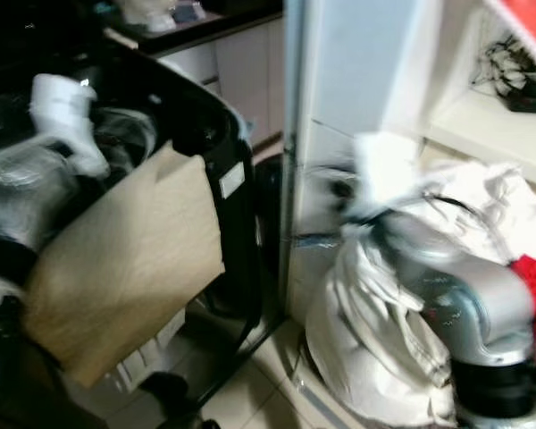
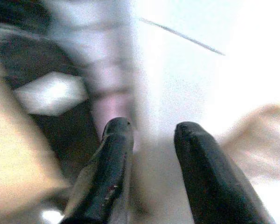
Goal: Clothes washing
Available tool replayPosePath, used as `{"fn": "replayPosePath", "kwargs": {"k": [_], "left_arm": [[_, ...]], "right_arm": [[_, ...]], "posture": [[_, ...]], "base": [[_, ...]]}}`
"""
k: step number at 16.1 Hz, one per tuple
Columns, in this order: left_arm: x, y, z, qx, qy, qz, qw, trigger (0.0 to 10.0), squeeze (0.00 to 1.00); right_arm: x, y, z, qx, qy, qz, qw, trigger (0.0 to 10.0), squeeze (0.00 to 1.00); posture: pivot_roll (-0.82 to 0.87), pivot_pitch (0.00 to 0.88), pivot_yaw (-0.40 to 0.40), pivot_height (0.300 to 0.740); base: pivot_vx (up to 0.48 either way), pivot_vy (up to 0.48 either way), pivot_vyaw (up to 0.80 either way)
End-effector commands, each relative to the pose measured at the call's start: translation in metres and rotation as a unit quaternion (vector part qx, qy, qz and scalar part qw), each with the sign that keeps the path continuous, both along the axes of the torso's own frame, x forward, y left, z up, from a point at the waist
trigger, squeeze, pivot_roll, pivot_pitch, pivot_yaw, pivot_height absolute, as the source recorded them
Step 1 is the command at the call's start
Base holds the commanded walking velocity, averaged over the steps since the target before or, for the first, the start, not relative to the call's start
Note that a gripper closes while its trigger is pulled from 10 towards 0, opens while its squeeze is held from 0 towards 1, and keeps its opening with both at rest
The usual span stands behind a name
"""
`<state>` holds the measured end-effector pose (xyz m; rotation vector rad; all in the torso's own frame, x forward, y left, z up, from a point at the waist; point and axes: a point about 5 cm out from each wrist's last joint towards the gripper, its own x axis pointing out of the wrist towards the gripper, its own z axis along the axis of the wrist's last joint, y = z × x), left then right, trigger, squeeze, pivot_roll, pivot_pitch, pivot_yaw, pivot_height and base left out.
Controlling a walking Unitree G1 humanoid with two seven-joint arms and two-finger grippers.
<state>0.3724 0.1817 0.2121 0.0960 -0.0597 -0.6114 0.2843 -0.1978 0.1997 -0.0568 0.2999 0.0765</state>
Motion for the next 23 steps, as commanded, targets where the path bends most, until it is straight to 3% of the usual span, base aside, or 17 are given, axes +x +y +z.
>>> {"fn": "replayPosePath", "kwargs": {"k": [1, 3, 5, 8, 11, 12, 13, 15, 17, 18, 19, 20, 23], "left_arm": [[-0.007, -0.018, 0.007, 0.005, -0.022, -0.058, 0.998, 10.0, 0.0], [-0.025, -0.054, 0.006, -0.016, -0.04, -0.152, 0.987, 10.0, 0.0], [-0.037, -0.074, 0.009, -0.038, -0.046, -0.206, 0.977, 10.0, 0.0], [-0.053, -0.092, 0.005, -0.052, -0.036, -0.245, 0.967, 10.0, 0.0], [-0.063, -0.098, -0.002, -0.047, -0.018, -0.263, 0.963, 10.0, 0.0], [-0.068, -0.099, -0.007, -0.037, -0.008, -0.272, 0.962, 10.0, 0.0], [-0.07, -0.1, -0.01, -0.032, -0.002, -0.278, 0.96, 10.0, 0.0], [-0.082, -0.102, -0.018, -0.022, 0.026, -0.311, 0.95, 10.0, 0.0], [-0.088, -0.102, -0.02, -0.017, 0.038, -0.327, 0.944, 10.0, 0.0], [-0.09, -0.102, -0.021, -0.016, 0.04, -0.327, 0.944, 10.0, 0.0], [-0.09, -0.102, -0.021, -0.014, 0.041, -0.324, 0.945, 10.0, 0.0], [-0.089, -0.101, -0.021, -0.013, 0.04, -0.321, 0.946, 10.0, 0.0], [-0.09, -0.1, -0.021, -0.011, 0.043, -0.319, 0.947, 10.0, 0.0]], "right_arm": [[0.002, -0.013, 0.0, -0.015, -0.015, -0.035, 0.999, 10.0, 1.0], [0.006, -0.042, -0.002, -0.026, -0.033, -0.105, 0.994, 10.0, 1.0], [0.009, -0.058, -0.002, -0.031, -0.051, -0.134, 0.989, 10.0, 1.0], [0.021, -0.075, -0.008, -0.03, -0.069, -0.137, 0.988, 10.0, 1.0], [0.031, -0.08, -0.014, -0.029, -0.072, -0.119, 0.99, 10.0, 1.0], [0.035, -0.081, -0.02, -0.028, -0.063, -0.112, 0.991, 10.0, 0.86], [0.037, -0.081, -0.025, -0.033, -0.047, -0.106, 0.993, 10.0, 0.0], [0.037, -0.083, -0.044, -0.049, 0.019, -0.1, 0.994, 10.0, 0.0], [0.037, -0.085, -0.052, -0.039, 0.045, -0.103, 0.993, 10.0, 0.0], [0.038, -0.085, -0.054, -0.028, 0.05, -0.104, 0.993, 4.9, 0.0], [0.039, -0.086, -0.054, -0.026, 0.049, -0.106, 0.993, 1.1, 0.0], [0.04, -0.088, -0.053, -0.025, 0.042, -0.108, 0.993, 0.0, 0.0], [0.041, -0.089, -0.052, -0.023, 0.038, -0.106, 0.993, 0.0, 0.0]], "posture": [[-0.19, 0.0, 0.097, 0.74], [-0.19, 0.0, 0.1, 0.74], [-0.19, 0.0, 0.1, 0.74], [-0.19, 0.0, 0.107, 0.74], [-0.19, 0.0, 0.104, 0.74], [-0.19, 0.0, 0.105, 0.74], [-0.19, 0.0, 0.104, 0.74], [-0.18, 0.0, 0.097, 0.74], [-0.18, 0.0, 0.093, 0.74], [-0.18, 0.0, 0.092, 0.74], [-0.18, 0.0, 0.092, 0.74], [-0.18, 0.0, 0.093, 0.74], [-0.19, 0.0, 0.098, 0.74]], "base": [[0.0, 0.0, 0.0], [0.0, 0.0, 0.0], [0.0, 0.0, 0.0], [0.0, 0.0, 0.0], [0.0, 0.0, 0.0], [0.0, 0.0, 0.0], [0.0, 0.0, 0.0], [0.0, 0.0, 0.0], [0.0, 0.0, 0.0], [0.0, 0.0, 0.0], [0.0, 0.0, 0.0], [0.0, 0.0, 0.0], [0.0, 0.0, 0.0]]}}
